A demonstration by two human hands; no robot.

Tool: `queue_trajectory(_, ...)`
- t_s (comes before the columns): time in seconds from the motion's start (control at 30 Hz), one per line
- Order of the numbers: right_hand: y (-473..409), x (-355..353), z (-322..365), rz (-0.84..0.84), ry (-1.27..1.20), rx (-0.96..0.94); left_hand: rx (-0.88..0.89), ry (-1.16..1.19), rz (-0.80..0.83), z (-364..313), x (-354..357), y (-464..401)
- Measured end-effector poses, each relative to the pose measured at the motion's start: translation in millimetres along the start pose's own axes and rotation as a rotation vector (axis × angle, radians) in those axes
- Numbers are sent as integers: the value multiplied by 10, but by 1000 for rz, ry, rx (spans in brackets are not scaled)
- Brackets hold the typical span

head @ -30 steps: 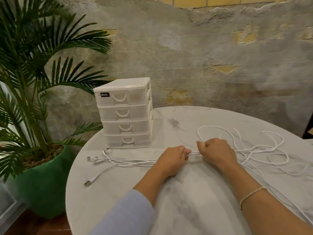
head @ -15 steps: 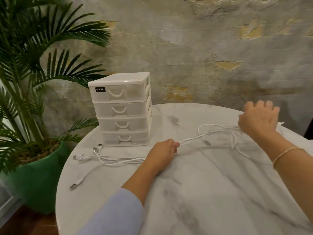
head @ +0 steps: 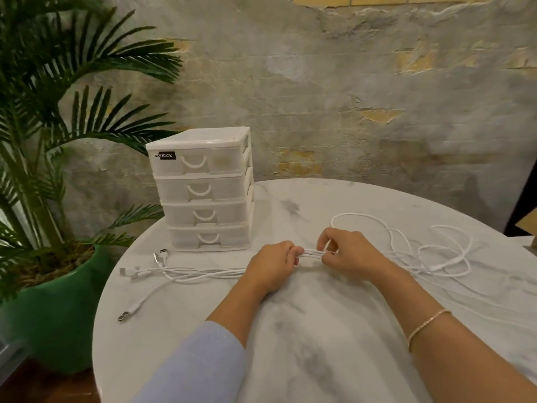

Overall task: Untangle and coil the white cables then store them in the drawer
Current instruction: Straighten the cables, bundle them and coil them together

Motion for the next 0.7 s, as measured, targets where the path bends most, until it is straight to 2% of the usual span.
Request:
queue_trajectory(0.1,-8,-89,-152,-40,95,60,-11,42,-5,34,8,-10)
queue_trajectory(0.37,96,-467,-623,-415,74,311,-9,31,-11,23,17,-42)
queue_trajectory(0.47,153,-582,-716,-571,336,419,-15,41,-21,26,11,-40)
queue_trajectory(0.53,219,-641,-848,-630,386,585,-19,46,-23,33,13,-47)
queue_trajectory(0.6,281,-673,-942,-617,364,731,-27,51,-28,50,13,-55)
queue_trajectory(0.7,278,-657,-872,-411,452,827,-33,53,-40,60,-2,-49)
Point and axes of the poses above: each hand's wrist, its own y-axis away from the middle knuckle, its own x-axis out of the palm, z = x × y, the point moved 3 cm from there along -y, towards the middle knuckle, and after that the axes turned 1 degree about -x, right-handed, at the moved point
